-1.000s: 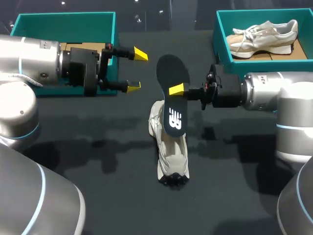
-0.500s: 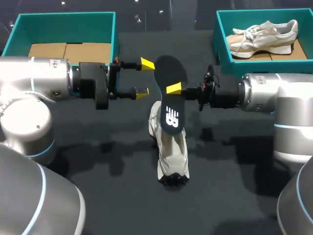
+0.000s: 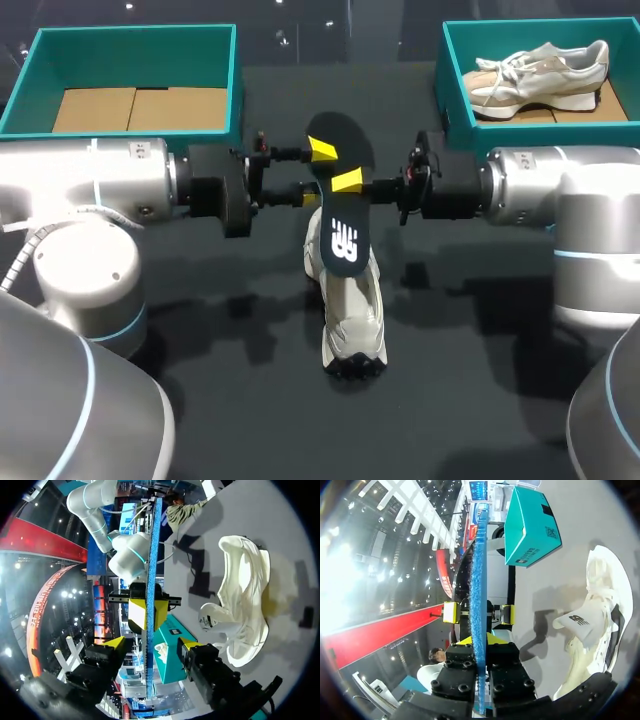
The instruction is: Take the shoe out of the shoebox, open the shoe tongue, remove and reinsert the insole, then place the shoe into the shoebox
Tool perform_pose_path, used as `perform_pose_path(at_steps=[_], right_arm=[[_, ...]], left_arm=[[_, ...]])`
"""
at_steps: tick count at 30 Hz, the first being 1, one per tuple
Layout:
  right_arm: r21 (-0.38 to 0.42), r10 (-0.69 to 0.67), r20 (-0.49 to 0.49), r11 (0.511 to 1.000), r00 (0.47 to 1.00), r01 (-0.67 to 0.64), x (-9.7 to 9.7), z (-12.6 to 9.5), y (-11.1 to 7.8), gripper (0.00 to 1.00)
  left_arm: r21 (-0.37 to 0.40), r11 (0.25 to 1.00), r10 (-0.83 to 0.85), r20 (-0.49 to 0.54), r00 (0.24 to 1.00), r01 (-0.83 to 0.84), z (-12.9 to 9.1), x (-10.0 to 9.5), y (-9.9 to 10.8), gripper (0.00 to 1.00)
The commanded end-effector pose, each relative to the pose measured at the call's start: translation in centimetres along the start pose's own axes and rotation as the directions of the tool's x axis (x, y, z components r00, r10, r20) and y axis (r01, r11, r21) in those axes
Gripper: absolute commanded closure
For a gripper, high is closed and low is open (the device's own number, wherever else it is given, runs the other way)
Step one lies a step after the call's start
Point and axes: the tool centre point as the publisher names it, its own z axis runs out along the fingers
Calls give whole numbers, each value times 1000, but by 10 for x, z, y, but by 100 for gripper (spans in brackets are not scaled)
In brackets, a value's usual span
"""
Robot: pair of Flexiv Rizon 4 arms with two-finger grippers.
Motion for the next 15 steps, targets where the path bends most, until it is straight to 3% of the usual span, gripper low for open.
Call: perform_pose_path(at_steps=[1, 15], right_arm=[[12, 3, -4, 1000, 1000, -3, -3, 2, 0, 100], [26, 19, -15, 999, 1000, -18, -6, 2, -1, 100]], left_arm=[[-7, 1000, -2, 0, 1000, 2, 9, 1, 3, 46], [-7, 1000, -10, 0, 1000, 10, 21, 5, 3, 64]])
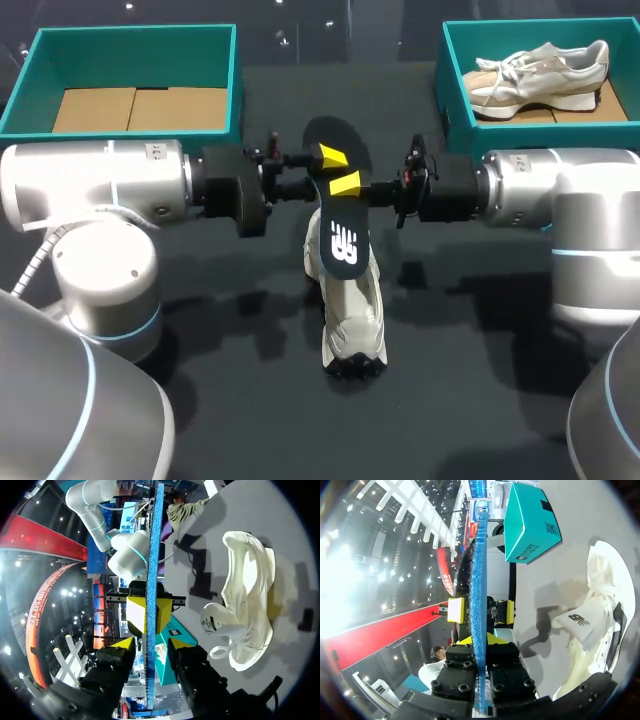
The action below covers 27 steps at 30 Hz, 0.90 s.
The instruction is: Take the shoe out of the shoebox, open the shoe tongue, remove and reinsert the insole, then place the shoe into the shoebox
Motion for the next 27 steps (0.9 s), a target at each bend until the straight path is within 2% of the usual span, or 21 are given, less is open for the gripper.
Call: perform_pose_path(at_steps=[1, 2, 3, 4, 13, 14, 15, 16, 22, 23, 25, 27], right_arm=[[3, 2, -1, 1000, 1000, -2, -1, 0, 0, 100], [4, 2, 0, 1000, 1000, -2, -1, 0, 0, 100], [5, 3, 0, 1000, 1000, -3, -1, 0, 0, 100], [5, 3, -1, 1000, 1000, -3, -1, 0, 0, 100], [5, 12, -13, 1000, 1000, -12, -3, -4, 2, 100], [4, 14, -15, 1000, 1000, -14, -3, -6, 2, 71], [2, 15, -17, 1000, 1000, -15, -4, -8, 2, 52], [1, 16, -19, 1000, 1000, -16, -4, -9, 2, 0], [-10, -21, 13, 1000, 1000, 21, -5, -33, 1, 0], [-2, -42, 28, 999, 999, 42, -5, -37, 0, 0], [64, -129, 81, 990, 988, 124, -3, -44, -3, 0], [54, -150, 77, 988, 986, 146, -1, -49, -5, 0]], left_arm=[[-5, 1000, 3, 0, 1000, -3, 5, 1, 1, 65], [-6, 1000, 4, 0, 1000, -4, 6, 1, 1, 69], [-7, 1000, 5, -1, 1000, -5, 6, 1, 1, 77], [-8, 1000, 6, -1, 1000, -6, 6, 1, 1, 99], [-5, 1000, 13, -2, 1000, -13, 4, 2, 0, 100], [-4, 1000, 14, -2, 1000, -14, 3, 2, -1, 100], [-4, 1000, 15, -2, 1000, -15, 2, 2, -1, 100], [-3, 1000, 15, -3, 1000, -15, 0, 1, -2, 100], [1, 1000, 22, -6, 1000, -22, -14, -5, -8, 100], [2, 1000, 22, -8, 1000, -22, -16, -6, -9, 100], [5, 1000, 23, -12, 1000, -22, -23, -8, -12, 100], [6, 1000, 21, -13, 1000, -21, -28, -9, -14, 100]])
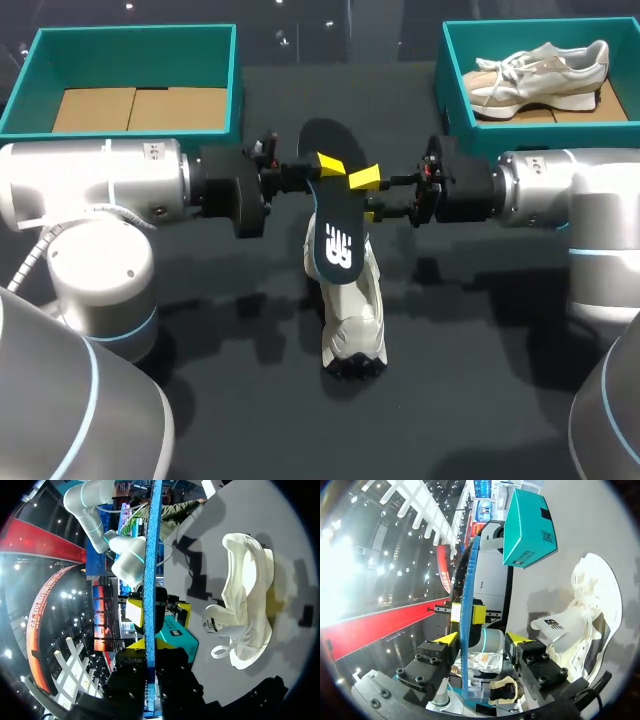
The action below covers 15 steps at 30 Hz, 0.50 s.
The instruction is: Take the shoe out of the shoebox, open the shoe tongue, remove and reinsert the insole, then place the shoe into the shoebox
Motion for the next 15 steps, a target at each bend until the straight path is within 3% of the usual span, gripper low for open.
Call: perform_pose_path(at_steps=[1, 12, 15], right_arm=[[32, -52, 37, 998, 998, 51, 12, -21, -5, 0], [32, -52, 37, 998, 998, 51, 12, -21, -5, 0], [84, -219, 127, 974, 967, 209, 14, -35, -11, 0]], left_arm=[[3, 1000, 0, -8, 1000, 0, -24, -3, -9, 100], [15, 998, -53, -48, 997, 54, -54, -3, -31, 100], [18, 996, -91, -67, 994, 93, -59, -4, -36, 100]])
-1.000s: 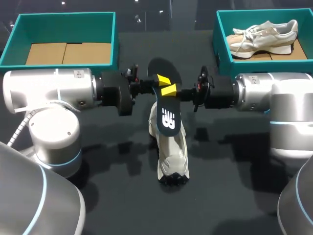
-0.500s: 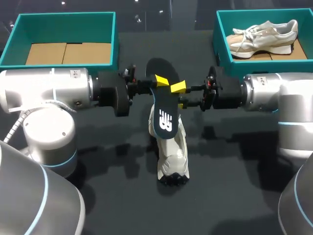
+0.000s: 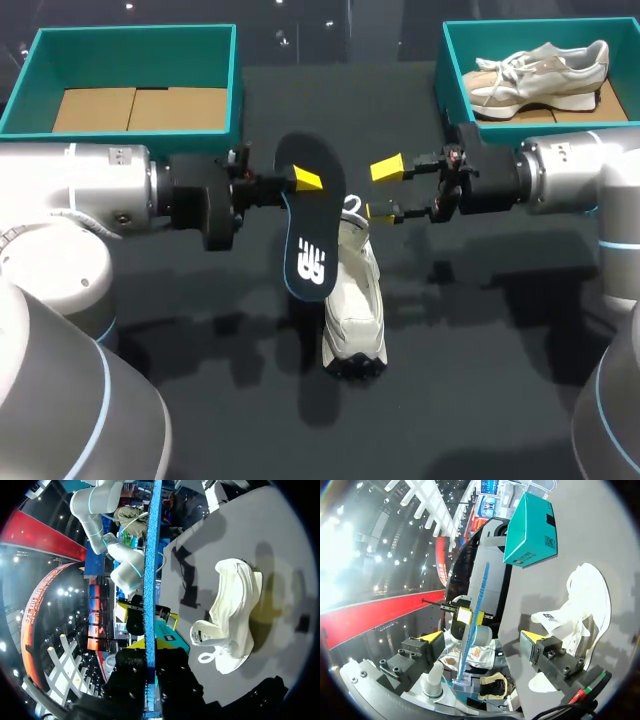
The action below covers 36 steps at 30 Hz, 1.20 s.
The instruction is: Take the shoe out of the shoebox, open the shoe tongue, remove and reinsert the insole, then place the shoe into the shoebox
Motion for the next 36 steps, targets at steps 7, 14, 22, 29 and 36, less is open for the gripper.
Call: perform_pose_path(at_steps=[7, 14, 22, 29, 36], right_arm=[[66, -251, 317, 968, 915, 242, -6, -37, -13, 0], [66, -251, 317, 968, 915, 242, -6, -37, -13, 0], [169, -371, 367, 928, 853, 331, -2, -35, -15, 0], [319, -565, 454, 825, 689, 466, -6, -43, -36, 0], [528, -676, 448, 728, 586, 436, -25, -42, -48, 0]], left_arm=[[38, 995, -94, -42, 995, 95, -31, -11, -20, 100], [38, 995, -94, -42, 995, 95, -31, -11, -20, 100], [78, 994, -73, -59, 996, 77, -33, -20, -34, 100], [162, 974, -141, -120, 983, 160, -55, -23, -59, 100], [275, 958, -33, -161, 986, 77, -66, -15, -78, 100]])
